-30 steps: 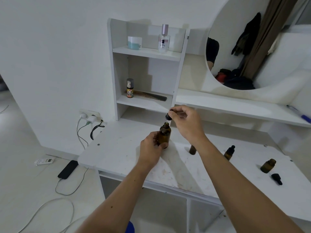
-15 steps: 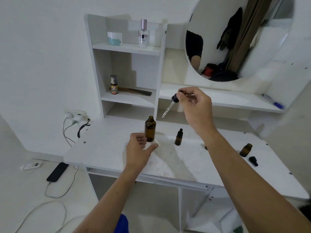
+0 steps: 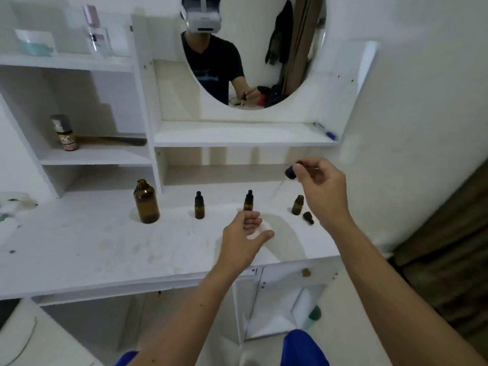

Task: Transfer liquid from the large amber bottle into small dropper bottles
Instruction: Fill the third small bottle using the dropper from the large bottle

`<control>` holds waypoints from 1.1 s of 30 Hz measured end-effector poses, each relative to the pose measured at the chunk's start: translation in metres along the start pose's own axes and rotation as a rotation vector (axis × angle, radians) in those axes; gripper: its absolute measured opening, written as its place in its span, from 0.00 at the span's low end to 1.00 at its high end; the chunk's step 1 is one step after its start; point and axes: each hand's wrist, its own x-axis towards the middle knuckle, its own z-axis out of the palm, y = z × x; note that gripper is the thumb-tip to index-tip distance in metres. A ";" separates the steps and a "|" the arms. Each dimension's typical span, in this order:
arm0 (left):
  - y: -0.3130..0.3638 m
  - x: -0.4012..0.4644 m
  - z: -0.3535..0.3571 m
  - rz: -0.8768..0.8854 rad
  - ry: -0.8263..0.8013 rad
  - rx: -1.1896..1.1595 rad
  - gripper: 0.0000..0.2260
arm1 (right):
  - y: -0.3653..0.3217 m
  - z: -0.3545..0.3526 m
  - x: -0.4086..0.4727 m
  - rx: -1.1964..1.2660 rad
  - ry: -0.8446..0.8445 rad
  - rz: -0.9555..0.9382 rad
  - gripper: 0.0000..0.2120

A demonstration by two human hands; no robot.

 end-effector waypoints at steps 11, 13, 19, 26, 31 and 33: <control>0.004 0.051 0.070 0.008 -0.087 0.023 0.29 | 0.046 -0.060 0.022 -0.021 0.122 0.055 0.03; 0.003 0.061 0.078 0.018 -0.081 0.037 0.28 | 0.049 -0.062 0.027 -0.017 0.131 0.052 0.03; 0.000 0.079 0.092 0.053 -0.089 0.078 0.27 | 0.057 -0.058 0.036 -0.032 0.106 0.041 0.02; -0.003 0.087 0.096 0.079 -0.072 0.124 0.14 | 0.068 -0.044 0.036 -0.102 0.007 0.022 0.04; -0.004 0.087 0.095 0.100 -0.078 0.146 0.11 | 0.071 -0.036 0.035 -0.082 0.000 0.051 0.02; -0.005 0.087 0.095 0.105 -0.074 0.150 0.11 | 0.070 -0.034 0.035 -0.080 0.003 0.063 0.01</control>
